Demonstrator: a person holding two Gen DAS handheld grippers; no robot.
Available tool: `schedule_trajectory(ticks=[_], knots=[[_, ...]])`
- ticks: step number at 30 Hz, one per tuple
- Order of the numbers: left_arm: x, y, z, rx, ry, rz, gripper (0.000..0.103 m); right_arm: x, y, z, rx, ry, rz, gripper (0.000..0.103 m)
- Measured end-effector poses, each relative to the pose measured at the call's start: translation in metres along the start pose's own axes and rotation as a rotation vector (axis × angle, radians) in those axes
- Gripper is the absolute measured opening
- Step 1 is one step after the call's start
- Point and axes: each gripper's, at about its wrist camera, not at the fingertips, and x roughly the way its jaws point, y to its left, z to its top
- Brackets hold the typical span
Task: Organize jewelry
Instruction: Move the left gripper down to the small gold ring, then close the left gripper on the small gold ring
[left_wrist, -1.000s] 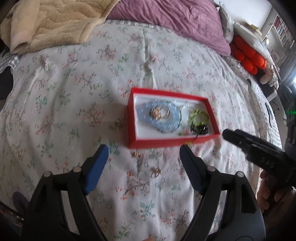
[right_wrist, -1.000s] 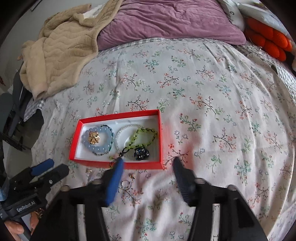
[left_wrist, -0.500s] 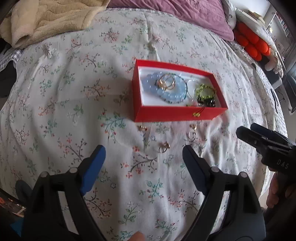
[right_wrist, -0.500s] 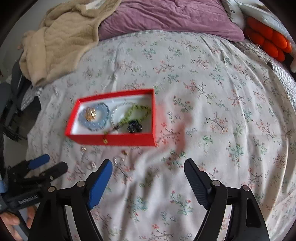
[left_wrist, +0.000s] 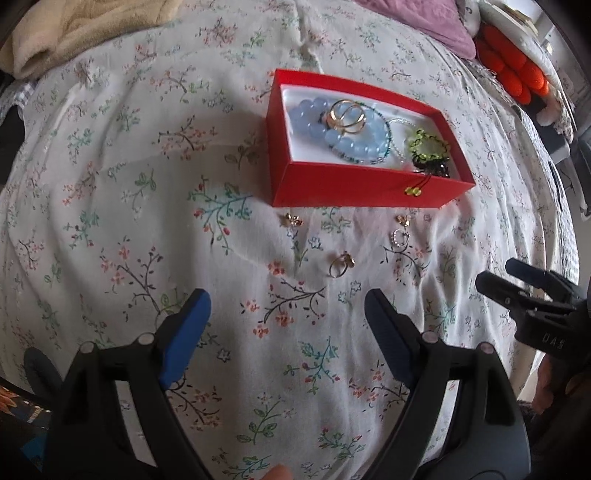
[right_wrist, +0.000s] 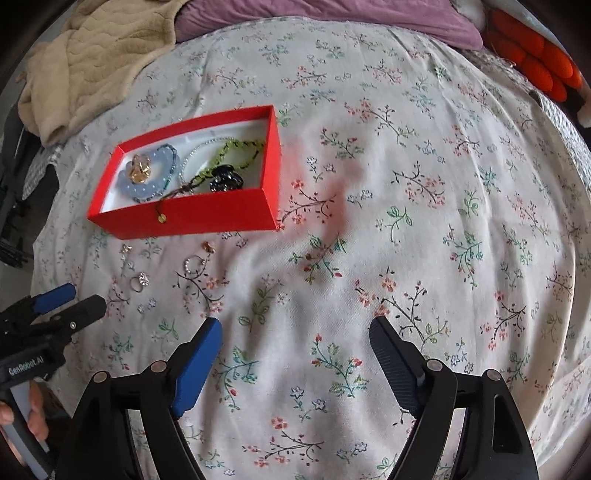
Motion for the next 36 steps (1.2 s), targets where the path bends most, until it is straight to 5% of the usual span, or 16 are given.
schedule_trajectory(ticks=[8,16,18,36], knots=[[0.009,0.004,0.008,-0.05,0.008,-0.076,0.085,0.003,0.0,0.003,-0.007,0.008,-0.005,0.083],[0.023,-0.016,0.015,-0.035,0.031,-0.125,0.049,0.009,0.001,0.007,-0.005,0.017,-0.006,0.083],[0.026,-0.019,0.017,-0.032,0.037,-0.12,0.041,0.009,0.0,0.008,-0.002,0.018,-0.006,0.083],[0.042,-0.045,0.021,0.052,0.018,-0.003,0.021,0.013,-0.001,0.009,0.002,0.025,-0.004,0.083]])
